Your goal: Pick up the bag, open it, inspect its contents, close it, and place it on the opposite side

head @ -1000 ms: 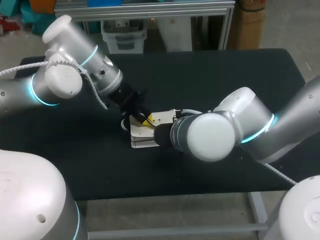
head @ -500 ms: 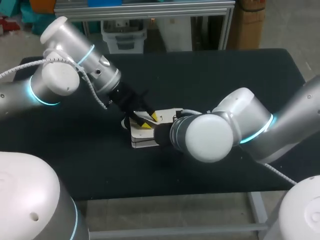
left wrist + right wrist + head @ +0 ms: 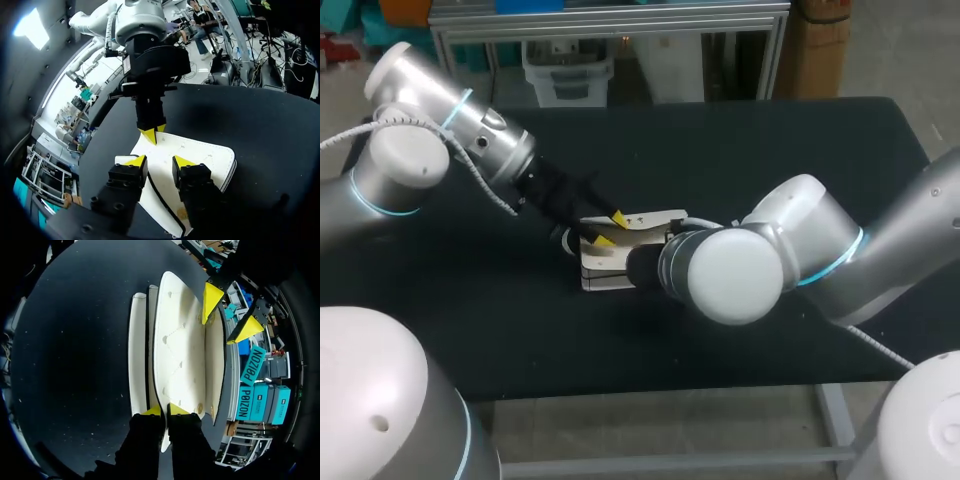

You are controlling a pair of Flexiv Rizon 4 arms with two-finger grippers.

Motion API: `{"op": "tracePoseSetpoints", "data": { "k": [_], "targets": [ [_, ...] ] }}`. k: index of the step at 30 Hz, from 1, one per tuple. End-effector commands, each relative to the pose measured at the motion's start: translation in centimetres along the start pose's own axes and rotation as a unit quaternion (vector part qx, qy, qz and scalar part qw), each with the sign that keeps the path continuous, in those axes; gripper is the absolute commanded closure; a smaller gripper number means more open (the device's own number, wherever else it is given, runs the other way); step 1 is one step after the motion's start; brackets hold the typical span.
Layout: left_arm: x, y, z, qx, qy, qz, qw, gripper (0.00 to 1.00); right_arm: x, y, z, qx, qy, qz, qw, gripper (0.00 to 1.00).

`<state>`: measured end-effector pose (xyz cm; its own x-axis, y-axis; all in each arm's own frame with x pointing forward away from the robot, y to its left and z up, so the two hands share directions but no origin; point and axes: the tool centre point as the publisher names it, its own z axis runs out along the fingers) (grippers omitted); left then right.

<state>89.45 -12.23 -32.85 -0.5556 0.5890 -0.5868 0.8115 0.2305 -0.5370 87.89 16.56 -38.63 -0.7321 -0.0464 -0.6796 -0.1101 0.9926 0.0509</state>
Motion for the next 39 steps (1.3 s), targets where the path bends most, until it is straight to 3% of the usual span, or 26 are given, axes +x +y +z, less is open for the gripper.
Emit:
{"op": "tracePoseSetpoints", "data": {
  "k": [1,7,10,12,14,17,19,27,39],
  "targets": [
    [0.4,0.8,-1.1,0.032,-0.033,0.005,0.999,0.71,0.4,-0.1,0.4,-0.002,-0.016,-0.001,1.0,1.0],
    [-0.2,1.3,-2.8,0.063,-0.082,0.0,0.995,0.65,0.4,-0.1,0.4,-0.002,-0.014,-0.001,1.0,1.0],
    [-0.6,1.5,-3.5,0.057,-0.102,-0.003,0.993,0.65,0.4,-0.1,0.4,-0.002,-0.014,-0.001,1.0,1.0],
    [-0.9,1.5,-3.8,0.051,-0.11,-0.002,0.993,0.73,0.4,-0.1,0.4,-0.002,-0.014,-0.002,1.0,1.0],
    [-1.3,1.5,-4.0,0.046,-0.118,-0.001,0.992,0.91,0.4,-0.1,0.4,-0.002,-0.014,-0.002,1.0,1.0],
    [-1.8,1.5,-4.3,0.024,-0.129,-0.003,0.991,1.0,0.4,-0.1,0.4,-0.003,-0.014,-0.002,1.0,1.0],
    [-2.1,1.7,-4.2,0.002,-0.134,-0.007,0.991,1.0,0.5,-0.1,0.3,-0.003,-0.014,-0.003,1.0,1.0],
    [-2.1,3.0,-2.4,-0.046,-0.079,-0.014,0.996,1.0,0.5,0.0,0.3,-0.002,-0.012,-0.003,1.0,1.0],
    [1.7,3.4,-0.5,-0.049,0.023,-0.015,0.998,1.0,0.5,0.0,0.4,-0.001,-0.011,-0.002,1.0,1.0]
  ]
}}
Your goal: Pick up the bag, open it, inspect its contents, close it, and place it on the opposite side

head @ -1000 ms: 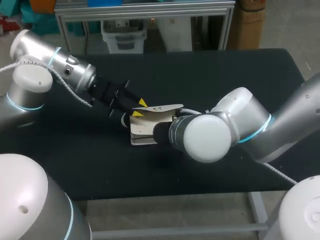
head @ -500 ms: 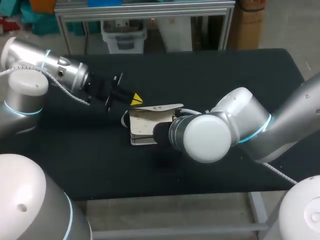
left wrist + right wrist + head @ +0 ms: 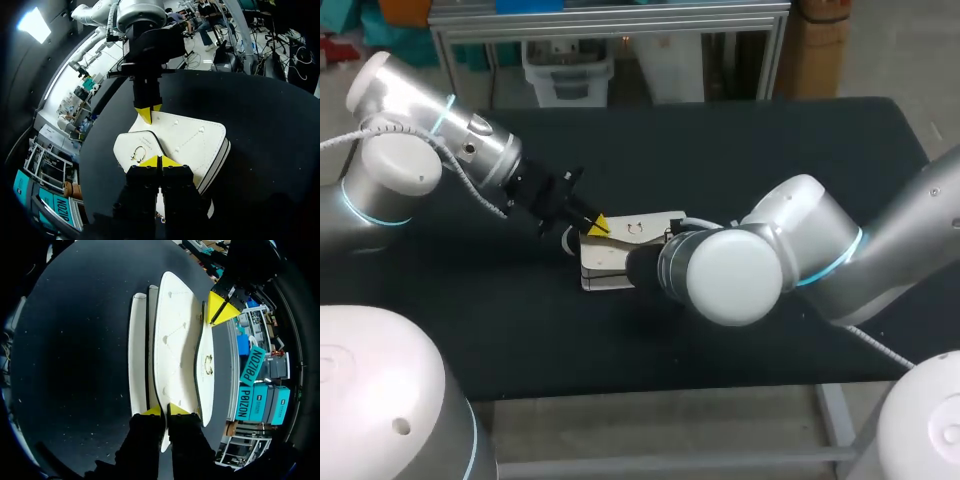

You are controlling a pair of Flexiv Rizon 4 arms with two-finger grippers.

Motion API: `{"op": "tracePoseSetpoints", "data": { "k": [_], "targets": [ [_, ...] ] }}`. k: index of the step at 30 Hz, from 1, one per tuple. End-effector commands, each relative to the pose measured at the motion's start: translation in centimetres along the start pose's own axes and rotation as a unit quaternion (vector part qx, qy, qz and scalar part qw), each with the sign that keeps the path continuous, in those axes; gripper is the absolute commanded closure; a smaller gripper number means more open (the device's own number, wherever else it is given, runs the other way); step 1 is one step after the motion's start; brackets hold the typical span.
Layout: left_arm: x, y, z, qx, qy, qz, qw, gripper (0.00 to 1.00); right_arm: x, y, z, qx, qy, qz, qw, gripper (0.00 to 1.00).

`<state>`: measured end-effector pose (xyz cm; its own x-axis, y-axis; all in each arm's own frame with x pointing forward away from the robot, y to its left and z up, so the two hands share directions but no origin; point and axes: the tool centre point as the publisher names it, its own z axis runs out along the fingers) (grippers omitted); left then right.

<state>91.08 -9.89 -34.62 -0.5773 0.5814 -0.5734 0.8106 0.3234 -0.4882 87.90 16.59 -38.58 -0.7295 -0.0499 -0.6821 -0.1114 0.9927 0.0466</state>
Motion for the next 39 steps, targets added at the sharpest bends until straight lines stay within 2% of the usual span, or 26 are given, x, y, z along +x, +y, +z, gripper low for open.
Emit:
{"op": "tracePoseSetpoints", "data": {
  "k": [1,6,11,12,13,16,19,23,24,26,27,30,31,32,35,39],
  "targets": [
    [0.3,0.5,0.8,0.0,0.03,-0.001,1.0,1.0,0.5,0.0,0.4,-0.002,-0.009,0.0,1.0,1.0],
    [0.7,0.6,1.2,0.009,0.027,-0.004,1.0,1.0,0.5,0.1,0.4,0.0,-0.008,-0.001,1.0,1.0],
    [0.5,0.0,-0.4,0.03,-0.01,0.009,0.999,1.0,0.5,0.2,0.3,0.002,-0.008,-0.004,1.0,1.0],
    [0.4,-0.3,-0.7,0.031,-0.017,0.012,0.999,0.97,0.5,0.2,0.3,0.002,-0.008,-0.004,1.0,1.0],
    [0.3,-0.6,-1.1,0.038,-0.025,0.018,0.999,0.85,0.5,0.2,0.3,0.002,-0.008,-0.004,1.0,1.0],
    [0.1,-1.2,-2.1,0.05,-0.041,0.028,0.997,0.8,0.5,0.2,0.2,0.002,-0.008,-0.003,1.0,1.0],
    [0.2,-1.6,-2.5,0.048,-0.045,0.032,0.997,0.65,0.4,0.2,0.2,0.001,-0.008,-0.003,1.0,1.0],
    [0.4,-1.7,-2.8,0.047,-0.046,0.031,0.997,0.61,0.4,0.2,0.2,-0.001,-0.008,-0.001,1.0,1.0],
    [0.4,-1.7,-2.9,0.048,-0.048,0.03,0.997,0.6,0.3,0.2,0.2,-0.002,-0.008,-0.001,1.0,0.97],
    [0.5,-1.7,-3.1,0.049,-0.05,0.03,0.997,0.59,0.3,0.1,0.1,-0.004,-0.008,-0.001,1.0,0.77],
    [0.6,-1.7,-3.1,0.049,-0.051,0.03,0.997,0.59,0.2,0.1,0.1,-0.005,-0.009,-0.001,1.0,0.6],
    [0.6,-1.8,-3.1,0.047,-0.052,0.029,0.997,0.58,0.0,0.1,-0.1,-0.01,-0.011,0.001,1.0,0.52],
    [0.6,-1.8,-3.2,0.047,-0.053,0.029,0.997,0.58,-0.1,0.1,-0.2,-0.012,-0.012,0.001,1.0,0.45],
    [0.6,-1.8,-3.2,0.046,-0.053,0.028,0.997,0.59,-0.2,0.1,-0.3,-0.014,-0.013,0.002,1.0,0.25],
    [0.7,-1.8,-3.2,0.044,-0.054,0.027,0.997,0.58,-0.5,0.1,-0.9,-0.023,-0.018,0.003,1.0,0.15],
    [0.7,-1.9,-3.5,0.043,-0.058,0.022,0.997,0.58,-1.1,0.0,-1.9,-0.036,-0.025,0.006,0.999,0.08]
  ]
}}
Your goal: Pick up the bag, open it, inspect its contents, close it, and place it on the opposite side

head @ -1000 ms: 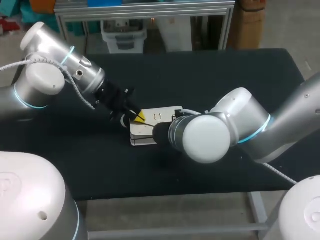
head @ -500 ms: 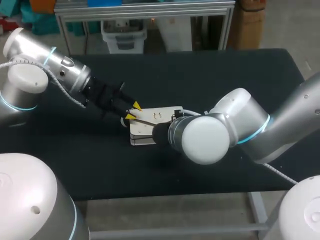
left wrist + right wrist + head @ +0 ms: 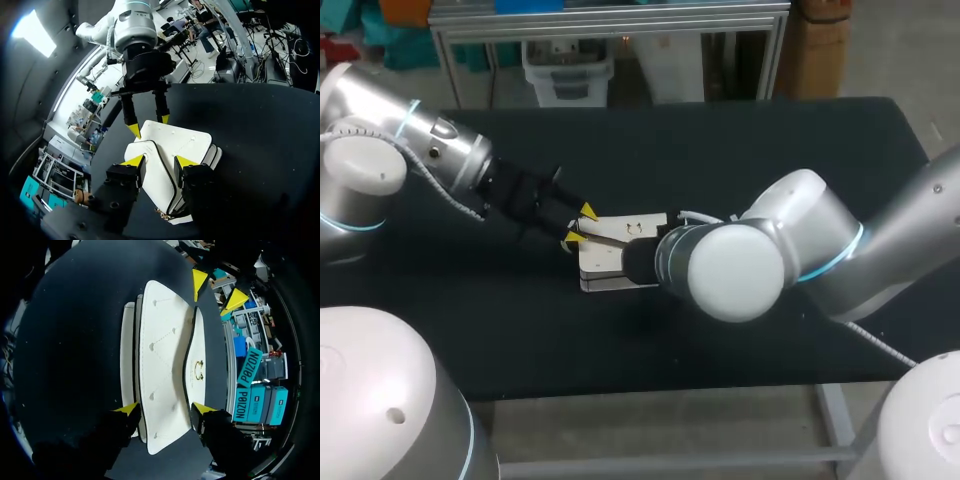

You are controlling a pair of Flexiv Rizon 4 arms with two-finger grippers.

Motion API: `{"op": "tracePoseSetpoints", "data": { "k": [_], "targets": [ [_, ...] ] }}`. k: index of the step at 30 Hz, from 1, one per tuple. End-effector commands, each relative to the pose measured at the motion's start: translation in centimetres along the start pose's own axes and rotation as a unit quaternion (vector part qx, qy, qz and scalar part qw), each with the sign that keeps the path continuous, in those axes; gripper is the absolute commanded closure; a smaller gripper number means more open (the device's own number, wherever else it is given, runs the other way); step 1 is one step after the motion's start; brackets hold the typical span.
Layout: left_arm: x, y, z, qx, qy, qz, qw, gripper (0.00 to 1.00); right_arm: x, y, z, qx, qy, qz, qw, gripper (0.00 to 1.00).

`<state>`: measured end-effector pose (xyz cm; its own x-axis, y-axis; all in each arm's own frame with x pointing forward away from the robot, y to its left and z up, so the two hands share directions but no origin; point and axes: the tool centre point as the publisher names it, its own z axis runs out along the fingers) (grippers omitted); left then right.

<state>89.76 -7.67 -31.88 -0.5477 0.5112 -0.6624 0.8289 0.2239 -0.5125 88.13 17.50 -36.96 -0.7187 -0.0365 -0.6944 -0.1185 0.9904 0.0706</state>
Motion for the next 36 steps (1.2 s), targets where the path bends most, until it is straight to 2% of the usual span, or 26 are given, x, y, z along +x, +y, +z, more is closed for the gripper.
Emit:
{"op": "tracePoseSetpoints", "data": {
  "k": [1,4,12,18,21,23,25,26,28,34,36],
  "targets": [
    [0.1,-0.3,-0.2,-0.002,-0.006,-0.006,1.0,0.58,-0.1,-1.0,-1.4,-0.031,-0.018,0.001,0.999,0.06],
    [0.1,-0.6,-0.4,0.0,-0.007,-0.013,1.0,0.58,-0.7,-1.1,-2.4,-0.042,-0.023,0.001,0.999,0.0],
    [-0.2,-2.0,-1.2,-0.007,0.008,-0.054,0.998,0.56,-2.4,-1.8,-4.4,-0.064,-0.007,0.01,0.998,0.0],
    [-0.4,-3.0,-1.8,-0.019,0.025,-0.07,0.997,0.54,-3.4,-2.6,-5.1,-0.073,0.03,0.021,0.997,0.0],
    [-0.3,-3.1,-2.0,-0.025,0.039,-0.078,0.996,0.5,-3.9,-3.0,-5.3,-0.077,0.054,0.027,0.995,0.0],
    [-0.2,-3.2,-2.2,-0.026,0.049,-0.075,0.996,0.37,-4.3,-3.5,-5.3,-0.071,0.07,0.029,0.995,0.0],
    [0.1,-3.1,-2.4,-0.024,0.052,-0.075,0.996,0.24,-4.7,-4.0,-5.4,-0.09,0.077,0.031,0.992,0.0],
    [0.2,-2.9,-2.6,-0.02,0.054,-0.074,0.996,0.22,-4.9,-4.3,-5.4,-0.091,0.08,0.031,0.992,0.0],
    [0.3,-2.7,-2.8,-0.016,0.053,-0.076,0.996,0.2,-5.2,-4.8,-5.5,-0.107,0.085,0.03,0.99,0.0],
    [0.6,-2.1,-2.7,-0.026,0.072,-0.084,0.994,0.2,-5.7,-6.0,-5.2,-0.089,0.117,0.039,0.988,0.0],
    [0.6,-1.7,-2.7,-0.03,0.079,-0.087,0.993,0.2,-5.9,-6.2,-5.0,-0.097,0.131,0.041,0.986,0.0]
  ]
}}
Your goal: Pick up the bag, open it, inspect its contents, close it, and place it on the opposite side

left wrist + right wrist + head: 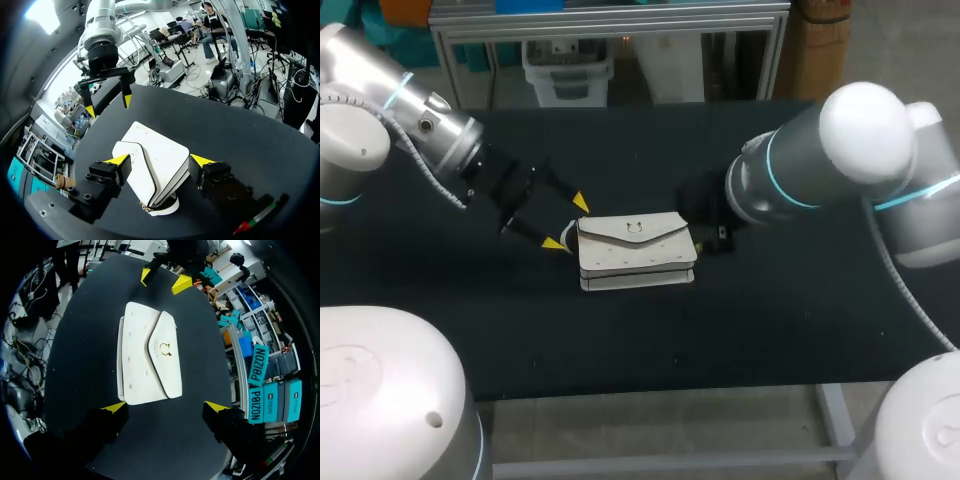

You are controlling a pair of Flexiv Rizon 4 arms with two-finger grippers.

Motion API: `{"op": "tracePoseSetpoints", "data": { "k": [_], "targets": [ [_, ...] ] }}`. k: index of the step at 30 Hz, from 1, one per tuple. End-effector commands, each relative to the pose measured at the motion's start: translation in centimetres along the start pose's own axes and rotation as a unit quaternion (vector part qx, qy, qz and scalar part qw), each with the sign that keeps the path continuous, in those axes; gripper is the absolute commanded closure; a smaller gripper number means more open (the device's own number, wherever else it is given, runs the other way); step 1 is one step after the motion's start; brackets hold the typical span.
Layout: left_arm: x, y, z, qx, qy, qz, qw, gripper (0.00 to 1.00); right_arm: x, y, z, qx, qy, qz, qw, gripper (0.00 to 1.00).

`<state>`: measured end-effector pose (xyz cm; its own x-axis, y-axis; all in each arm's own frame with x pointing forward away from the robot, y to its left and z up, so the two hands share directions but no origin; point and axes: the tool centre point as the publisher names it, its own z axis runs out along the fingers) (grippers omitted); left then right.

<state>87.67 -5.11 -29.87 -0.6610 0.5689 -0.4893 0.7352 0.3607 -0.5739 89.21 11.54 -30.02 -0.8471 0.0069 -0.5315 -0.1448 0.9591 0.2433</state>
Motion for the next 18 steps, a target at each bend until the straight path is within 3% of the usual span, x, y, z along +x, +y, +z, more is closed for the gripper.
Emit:
{"op": "tracePoseSetpoints", "data": {
  "k": [1,4,12,18],
  "targets": [
    [-0.6,0.6,0.1,-0.001,0.012,-0.004,1.0,0.19,-0.6,-0.8,-0.3,-0.018,0.039,0.001,0.999,0.0],
    [-0.6,1.1,0.0,-0.002,0.021,-0.024,0.999,0.18,-1.0,-1.2,0.1,-0.004,0.075,0.024,0.997,0.0],
    [-0.8,1.9,0.2,-0.018,0.051,-0.065,0.996,0.19,-1.8,-1.5,0.0,0.019,0.096,0.03,0.995,0.0],
    [-1.0,1.6,-0.1,-0.031,0.061,-0.061,0.996,0.05,-2.6,-1.8,-0.1,0.041,0.109,0.031,0.993,0.0]
  ]
}}
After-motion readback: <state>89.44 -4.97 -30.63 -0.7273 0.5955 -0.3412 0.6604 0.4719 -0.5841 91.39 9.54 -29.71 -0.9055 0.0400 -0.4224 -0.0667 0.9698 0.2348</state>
